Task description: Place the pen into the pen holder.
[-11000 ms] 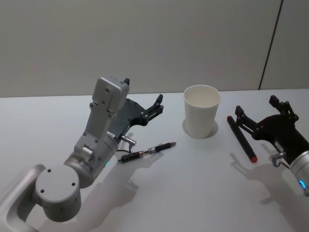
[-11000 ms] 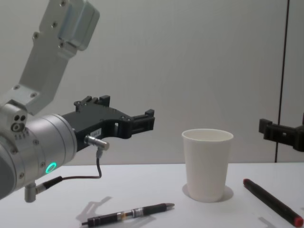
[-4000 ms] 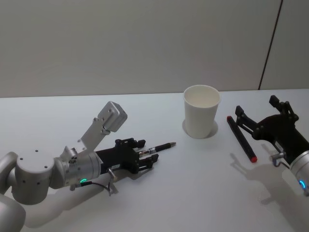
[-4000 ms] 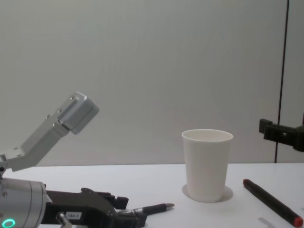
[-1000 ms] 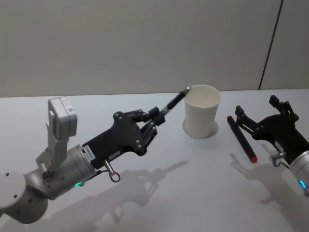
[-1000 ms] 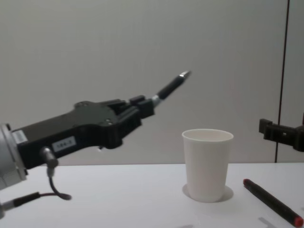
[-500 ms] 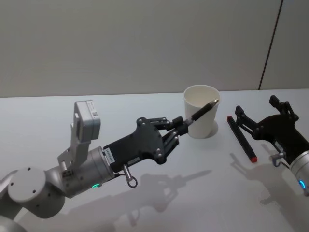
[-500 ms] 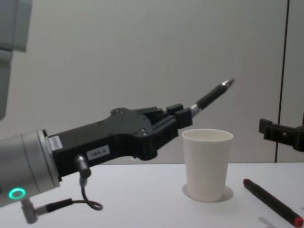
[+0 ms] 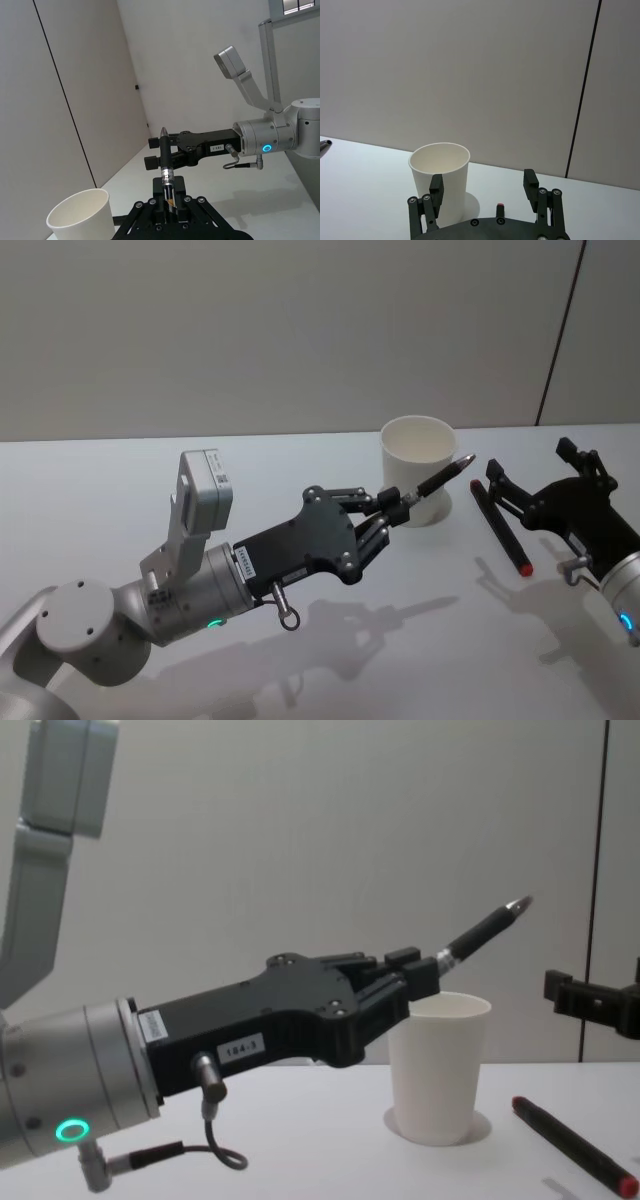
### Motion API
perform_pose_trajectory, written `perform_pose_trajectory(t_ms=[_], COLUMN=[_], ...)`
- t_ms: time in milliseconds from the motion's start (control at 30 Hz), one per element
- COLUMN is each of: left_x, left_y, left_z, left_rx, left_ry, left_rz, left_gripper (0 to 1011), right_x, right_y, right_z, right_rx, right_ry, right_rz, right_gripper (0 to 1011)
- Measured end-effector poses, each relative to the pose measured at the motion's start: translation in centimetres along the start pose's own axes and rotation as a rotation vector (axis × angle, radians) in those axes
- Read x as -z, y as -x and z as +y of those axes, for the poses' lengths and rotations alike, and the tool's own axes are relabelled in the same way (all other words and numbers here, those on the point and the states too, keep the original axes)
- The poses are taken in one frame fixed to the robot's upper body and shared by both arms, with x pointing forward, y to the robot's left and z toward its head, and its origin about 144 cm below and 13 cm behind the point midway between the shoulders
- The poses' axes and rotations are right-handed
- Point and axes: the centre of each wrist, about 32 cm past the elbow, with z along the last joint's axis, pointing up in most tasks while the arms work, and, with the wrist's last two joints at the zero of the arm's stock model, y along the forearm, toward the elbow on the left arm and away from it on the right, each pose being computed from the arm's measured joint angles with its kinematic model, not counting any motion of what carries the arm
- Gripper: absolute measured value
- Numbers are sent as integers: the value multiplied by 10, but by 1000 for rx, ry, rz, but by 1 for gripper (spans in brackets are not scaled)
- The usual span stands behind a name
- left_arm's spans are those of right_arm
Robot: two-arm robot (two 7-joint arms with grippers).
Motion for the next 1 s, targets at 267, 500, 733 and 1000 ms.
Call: perform_pose_trajectory(t_ms=[267, 500, 733, 1000], left_x=[1, 1, 1, 1], left_y=[0, 0, 0, 0], left_z=[-3, -4, -5, -5], left_rx=[8, 12, 14, 16], left_ry=[-1, -2, -2, -2], left_rz=[-1, 0, -1, -1], left_gripper=[129, 129, 129, 129], right_x=[-1, -3, -5, -9], right_y=[-2, -5, -10, -16], right_z=[-4, -13, -29, -46], right_rx=[-43, -93, -153, -229], right_ry=[-6, -11, -8, 4], right_rz=[35, 81, 150, 247], right_gripper=[1002, 1002, 1002, 1002])
